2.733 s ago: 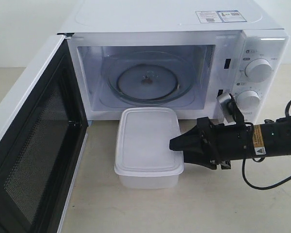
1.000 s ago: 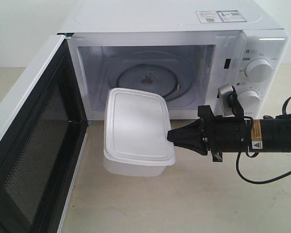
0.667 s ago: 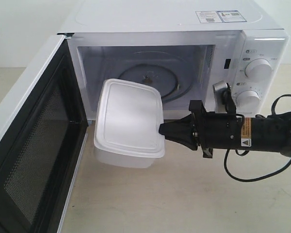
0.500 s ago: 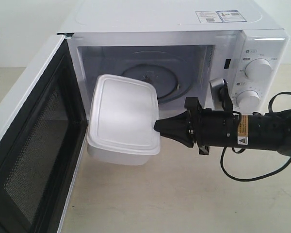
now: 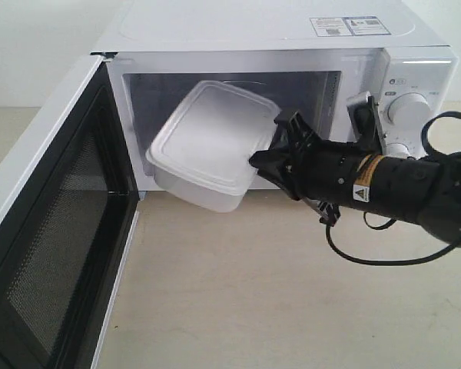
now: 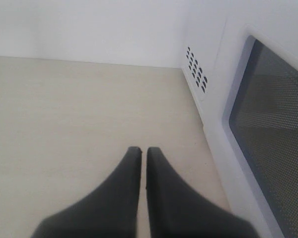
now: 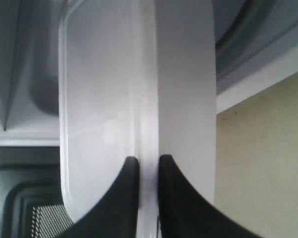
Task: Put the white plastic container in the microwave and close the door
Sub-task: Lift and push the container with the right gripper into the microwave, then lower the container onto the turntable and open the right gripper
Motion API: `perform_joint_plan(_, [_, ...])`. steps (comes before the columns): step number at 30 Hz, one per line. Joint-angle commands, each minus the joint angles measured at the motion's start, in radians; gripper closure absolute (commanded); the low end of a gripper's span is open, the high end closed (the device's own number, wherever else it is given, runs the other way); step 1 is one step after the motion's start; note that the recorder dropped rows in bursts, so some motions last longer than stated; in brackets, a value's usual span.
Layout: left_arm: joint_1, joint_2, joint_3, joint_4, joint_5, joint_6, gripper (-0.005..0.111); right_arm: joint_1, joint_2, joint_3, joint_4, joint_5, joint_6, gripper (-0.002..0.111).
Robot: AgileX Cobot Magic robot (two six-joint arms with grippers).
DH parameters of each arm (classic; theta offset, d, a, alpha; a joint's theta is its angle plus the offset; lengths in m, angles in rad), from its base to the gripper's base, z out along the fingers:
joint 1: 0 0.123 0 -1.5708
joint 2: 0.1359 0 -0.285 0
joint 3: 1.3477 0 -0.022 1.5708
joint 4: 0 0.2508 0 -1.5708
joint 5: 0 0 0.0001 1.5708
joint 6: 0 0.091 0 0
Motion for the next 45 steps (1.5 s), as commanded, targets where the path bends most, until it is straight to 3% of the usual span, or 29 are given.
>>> perform_joint_plan(1, [0.003, -0.003, 0.004, -0.005, -0.005, -0.001, 0.102, 0.115, -0.016, 0.001, 0.409, 0.037, -0.172, 0.108])
perform_joint_plan(6, [0.003, -0.003, 0.004, -0.005, -0.005, -0.001, 0.102, 0.251, -0.014, 0.001, 1.004, 0.028, -0.363, 0.108])
perform_joint_plan(10, [0.003, -0.003, 0.004, -0.005, -0.005, -0.001, 0.102, 0.263, -0.012, -0.016, 1.097, 0.042, -0.372, 0.108])
perform_joint_plan(18, [0.003, -0.003, 0.004, -0.005, -0.005, -0.001, 0.102, 0.263, 0.000, -0.180, 1.174, 0.182, -0.595, 0.108])
perform_joint_plan(24, [0.003, -0.003, 0.004, -0.005, -0.005, -0.001, 0.102, 0.263, 0.058, -0.268, 1.178, 0.273, -0.619, 0.108])
perform_joint_plan(39, [0.003, -0.003, 0.004, -0.005, -0.005, -0.001, 0.102, 0.263, 0.107, -0.275, 1.197, 0.205, -0.710, 0.108])
perform_joint_plan(45, [0.003, -0.003, 0.004, -0.005, -0.005, -0.001, 0.102, 0.263, 0.136, -0.284, 1.106, 0.199, -0.718, 0.108])
